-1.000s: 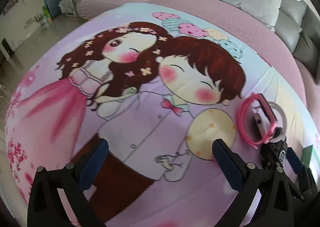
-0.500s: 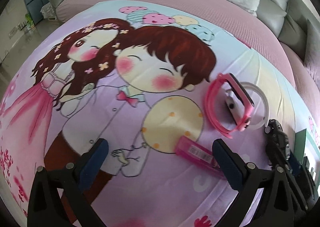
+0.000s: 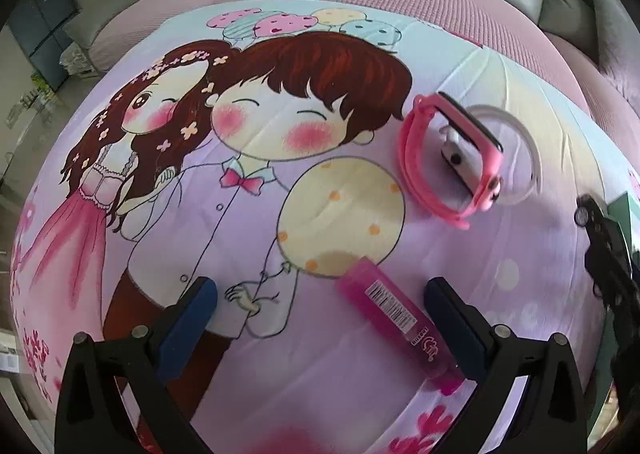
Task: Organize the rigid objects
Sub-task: 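Reach the left tool to the pink tube while the right tool grasps the black toy car, then grasp the pink tube with the left tool while the right tool lifts the black car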
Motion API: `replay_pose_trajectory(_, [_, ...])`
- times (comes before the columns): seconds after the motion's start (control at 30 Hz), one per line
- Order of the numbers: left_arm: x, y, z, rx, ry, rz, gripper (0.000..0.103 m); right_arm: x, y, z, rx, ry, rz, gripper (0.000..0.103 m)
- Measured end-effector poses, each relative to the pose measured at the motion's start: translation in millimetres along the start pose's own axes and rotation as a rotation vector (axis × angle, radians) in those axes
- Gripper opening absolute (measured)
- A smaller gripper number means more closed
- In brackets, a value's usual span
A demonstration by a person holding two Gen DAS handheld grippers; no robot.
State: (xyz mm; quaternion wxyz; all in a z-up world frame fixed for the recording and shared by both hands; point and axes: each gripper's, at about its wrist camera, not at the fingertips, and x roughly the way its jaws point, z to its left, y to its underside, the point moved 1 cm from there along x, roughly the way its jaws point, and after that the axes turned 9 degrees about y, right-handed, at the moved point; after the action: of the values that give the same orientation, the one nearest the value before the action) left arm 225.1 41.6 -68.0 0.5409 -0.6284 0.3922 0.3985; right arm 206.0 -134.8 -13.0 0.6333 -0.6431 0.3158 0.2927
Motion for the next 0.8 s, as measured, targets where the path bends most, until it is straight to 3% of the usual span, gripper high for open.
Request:
replay_pose_trajectory(0.4, [-13.4,12.5,14.5,0.051,-0.040,0.017,0.102,-3.7,6.4,-2.9,0.019,-0.006,0.021,0.036])
replay_pose_trajectory(0.6, [-24.9,17.7,-3.4,0.093,0.033,0.011,0.064,-7.3,9.0,-4.0,0.023,-0.003,0.025,0.036])
replay_pose_trajectory(0.73, [-26.8,16.3,-16.3,0.115,0.087,0.010,0.024,-8.5,10.0,-5.6,0.032,-0.001,0.026,0.036])
replay_pose_trajectory(0.8, [-25.2,14.6,-20.6,0.111,0.106,0.011,0.020,-9.9,10.0,-6.2,0.034,-0.001,0.023,0.036])
